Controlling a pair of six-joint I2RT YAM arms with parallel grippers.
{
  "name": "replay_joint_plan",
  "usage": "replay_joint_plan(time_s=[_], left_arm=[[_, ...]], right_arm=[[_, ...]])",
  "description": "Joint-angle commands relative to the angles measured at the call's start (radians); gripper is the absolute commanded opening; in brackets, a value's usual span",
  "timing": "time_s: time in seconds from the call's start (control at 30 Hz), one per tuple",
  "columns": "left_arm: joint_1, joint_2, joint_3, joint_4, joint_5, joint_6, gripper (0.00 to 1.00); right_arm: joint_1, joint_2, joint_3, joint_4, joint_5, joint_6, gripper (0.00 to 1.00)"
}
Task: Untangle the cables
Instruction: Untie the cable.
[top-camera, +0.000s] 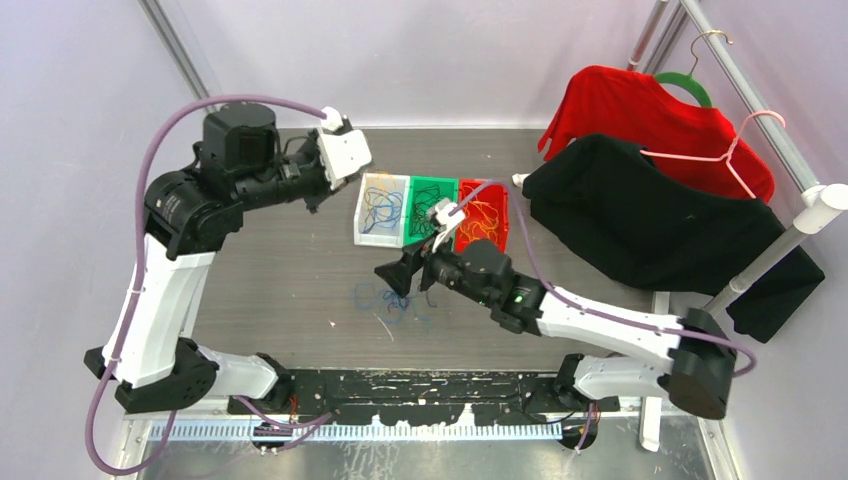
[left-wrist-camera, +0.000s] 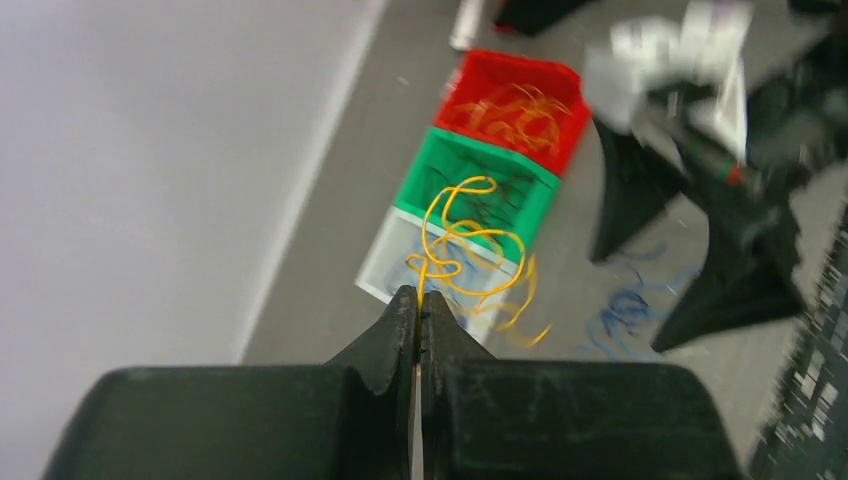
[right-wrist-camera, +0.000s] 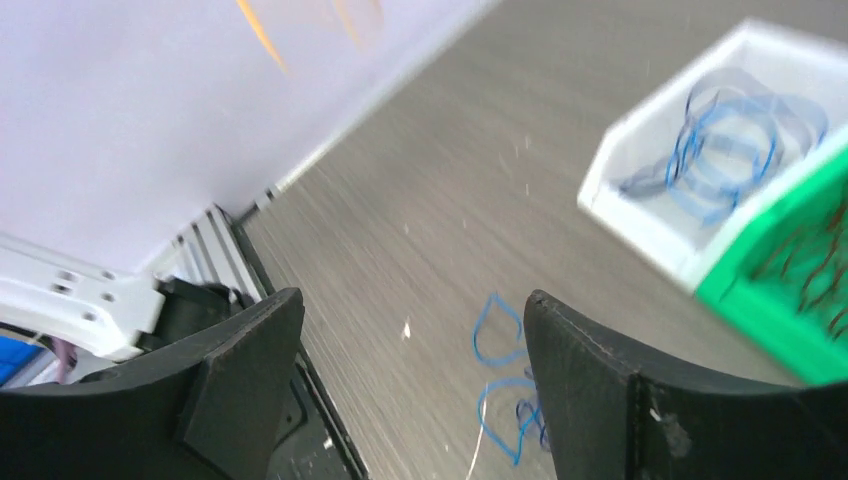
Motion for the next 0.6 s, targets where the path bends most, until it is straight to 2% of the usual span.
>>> replay_joint_plan(time_s=[0.0, 0.27, 0.57], left_arm=[[-0.003, -0.054, -0.098, -0.107, 0.124, 0.011, 0.00], [-0.003, -0.066, -0.226, -0.178, 0.237, 0.036, 0.00], [-0.003, -0.100, -0.220, -0.227, 0.391, 0.021, 0.00]], right_arm=[[-0.003, -0.140, 0.135, -0.170, -0.001, -0.163, 0.86], [-0.011, -0.205, 0.238, -0.274, -0.060, -0.274, 0.95], [-0.016, -0.118, 0.313, -0.303, -0.231, -0.318, 0.90]])
